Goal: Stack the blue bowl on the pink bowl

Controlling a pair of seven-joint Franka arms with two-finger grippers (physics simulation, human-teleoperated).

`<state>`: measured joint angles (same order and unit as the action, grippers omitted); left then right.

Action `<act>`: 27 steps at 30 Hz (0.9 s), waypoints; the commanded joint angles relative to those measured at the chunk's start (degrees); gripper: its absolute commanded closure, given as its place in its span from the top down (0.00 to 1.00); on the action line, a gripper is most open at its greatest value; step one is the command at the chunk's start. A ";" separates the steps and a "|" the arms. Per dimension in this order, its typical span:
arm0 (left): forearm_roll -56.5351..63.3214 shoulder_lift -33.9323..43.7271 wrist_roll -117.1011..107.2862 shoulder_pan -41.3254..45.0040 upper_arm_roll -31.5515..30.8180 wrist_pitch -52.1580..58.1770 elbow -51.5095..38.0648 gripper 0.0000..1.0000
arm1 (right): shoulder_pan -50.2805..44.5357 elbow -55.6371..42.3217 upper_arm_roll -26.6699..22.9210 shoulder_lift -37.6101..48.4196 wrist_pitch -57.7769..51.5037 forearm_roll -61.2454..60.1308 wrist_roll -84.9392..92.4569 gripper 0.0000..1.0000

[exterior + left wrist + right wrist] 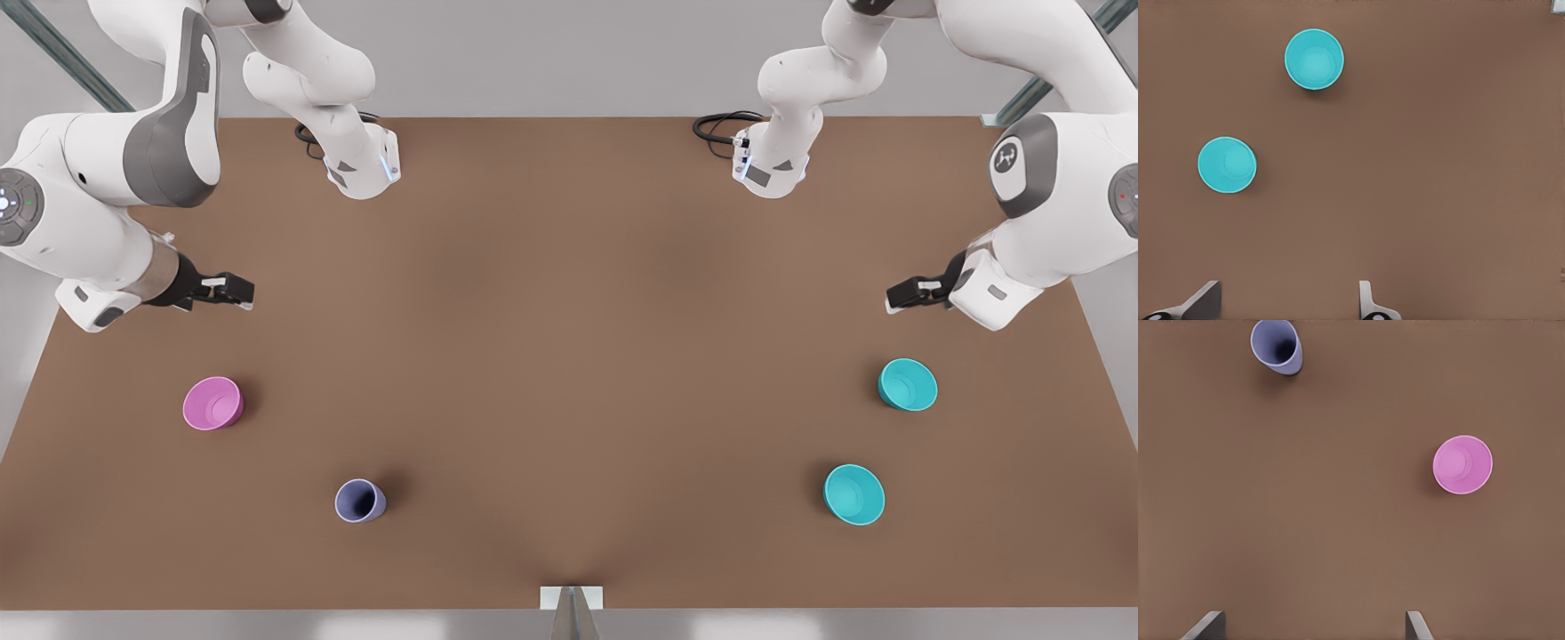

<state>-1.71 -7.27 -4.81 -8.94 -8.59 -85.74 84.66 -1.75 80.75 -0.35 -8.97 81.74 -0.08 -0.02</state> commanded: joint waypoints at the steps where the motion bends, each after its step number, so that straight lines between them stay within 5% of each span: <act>1: -0.04 -0.02 -0.73 -0.11 -0.02 -1.36 -0.03 1.00 | -0.01 -0.07 -0.01 -0.08 0.88 -0.01 0.29 1.00; 5: -0.04 -0.02 -0.81 -0.11 -0.11 -1.19 -0.03 1.00 | 3.40 0.72 -0.36 -3.67 0.44 0.43 2.65 1.00; 11: -1.27 -1.52 -0.64 -0.11 -0.20 -0.74 0.24 1.00 | 22.32 -8.07 0.08 -29.34 16.87 -1.59 10.13 1.00; 17: -1.36 -4.06 -0.64 -0.03 -0.28 -0.57 0.50 1.00 | 23.89 -8.86 0.17 -34.62 27.59 -3.09 10.22 1.00; 27: 0.13 -6.44 0.86 0.24 -0.28 -1.10 0.76 1.00 | 27.59 -4.12 0.26 -38.40 27.60 -7.04 13.03 1.00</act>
<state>-2.15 -13.35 -5.14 -8.61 -8.87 -86.54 85.40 25.81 76.59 -0.10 -47.27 107.96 -6.50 7.28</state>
